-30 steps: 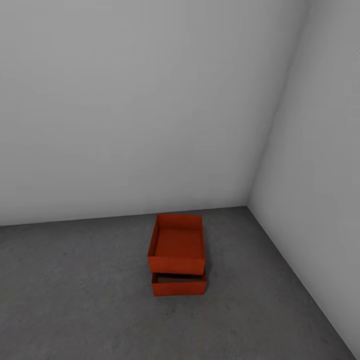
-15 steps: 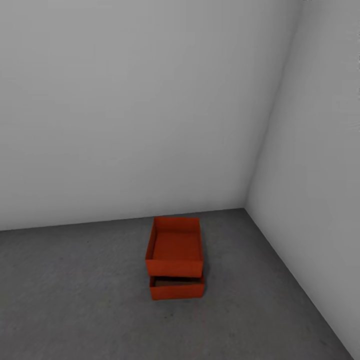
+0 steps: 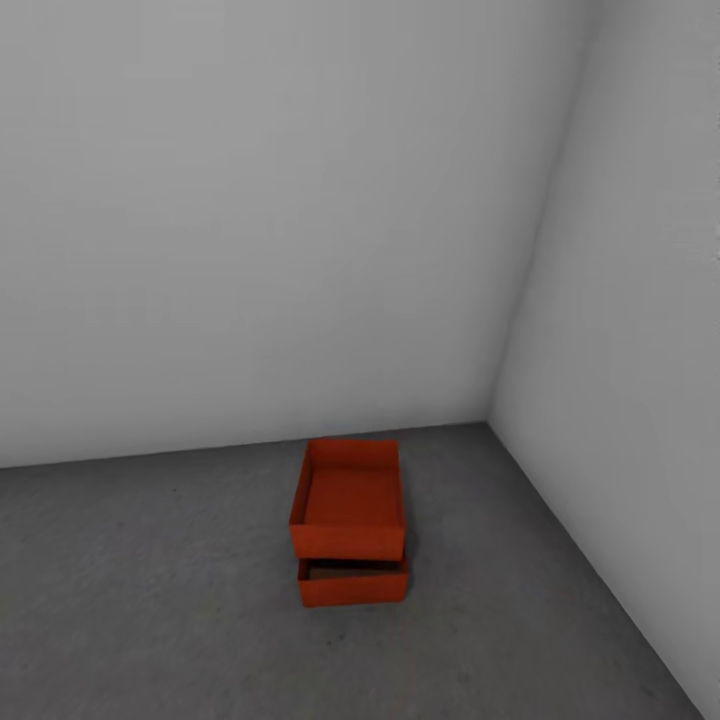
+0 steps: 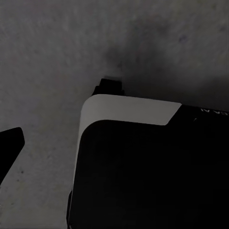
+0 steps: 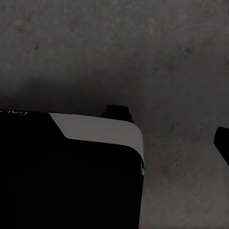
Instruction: Move the two storage containers from the living room to the garage. In the garage, place one container on the floor and stack the other container on top of it (either order is fine).
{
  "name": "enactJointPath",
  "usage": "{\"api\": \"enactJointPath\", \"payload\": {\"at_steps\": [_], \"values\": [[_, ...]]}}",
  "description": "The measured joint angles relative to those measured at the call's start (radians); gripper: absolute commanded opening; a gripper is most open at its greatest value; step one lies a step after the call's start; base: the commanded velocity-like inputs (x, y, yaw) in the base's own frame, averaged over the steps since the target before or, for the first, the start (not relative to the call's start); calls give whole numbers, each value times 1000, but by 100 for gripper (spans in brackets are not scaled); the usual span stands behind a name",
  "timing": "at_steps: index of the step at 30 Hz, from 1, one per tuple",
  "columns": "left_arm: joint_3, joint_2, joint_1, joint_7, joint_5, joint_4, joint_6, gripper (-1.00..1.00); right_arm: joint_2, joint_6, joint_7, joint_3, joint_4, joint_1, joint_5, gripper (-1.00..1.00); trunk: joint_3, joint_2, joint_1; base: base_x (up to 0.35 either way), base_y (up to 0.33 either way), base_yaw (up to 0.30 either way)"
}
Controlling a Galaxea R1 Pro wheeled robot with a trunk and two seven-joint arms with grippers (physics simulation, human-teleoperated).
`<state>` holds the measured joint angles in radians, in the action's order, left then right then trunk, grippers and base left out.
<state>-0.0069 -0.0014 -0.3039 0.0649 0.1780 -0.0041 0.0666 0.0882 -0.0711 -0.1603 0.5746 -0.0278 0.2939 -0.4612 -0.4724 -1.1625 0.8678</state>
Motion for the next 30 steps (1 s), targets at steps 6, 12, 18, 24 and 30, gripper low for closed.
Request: {"api": "enactJointPath", "payload": {"at_steps": [6,12,18,24,30], "values": [[0,2,19,1,0,0,-44,100,0,0,0,0,0,0,0,100,9,0,0,0,0,-76],[0,3,22,1,1,0,-46,100,0,0,0,0,0,0,0,100,18,0,0,0,0,-79],[0,3,22,1,2,0,-46,100,0,0,0,0,0,0,0,100,27,0,0,0,0,-84],[0,4,22,1,2,0,-46,100,0,0,0,0,0,0,0,100,36,0,0,0,0,-86],[0,6,22,1,2,0,-47,100,0,0,0,0,0,0,0,100,45,0,0,0,0,-86]]}}
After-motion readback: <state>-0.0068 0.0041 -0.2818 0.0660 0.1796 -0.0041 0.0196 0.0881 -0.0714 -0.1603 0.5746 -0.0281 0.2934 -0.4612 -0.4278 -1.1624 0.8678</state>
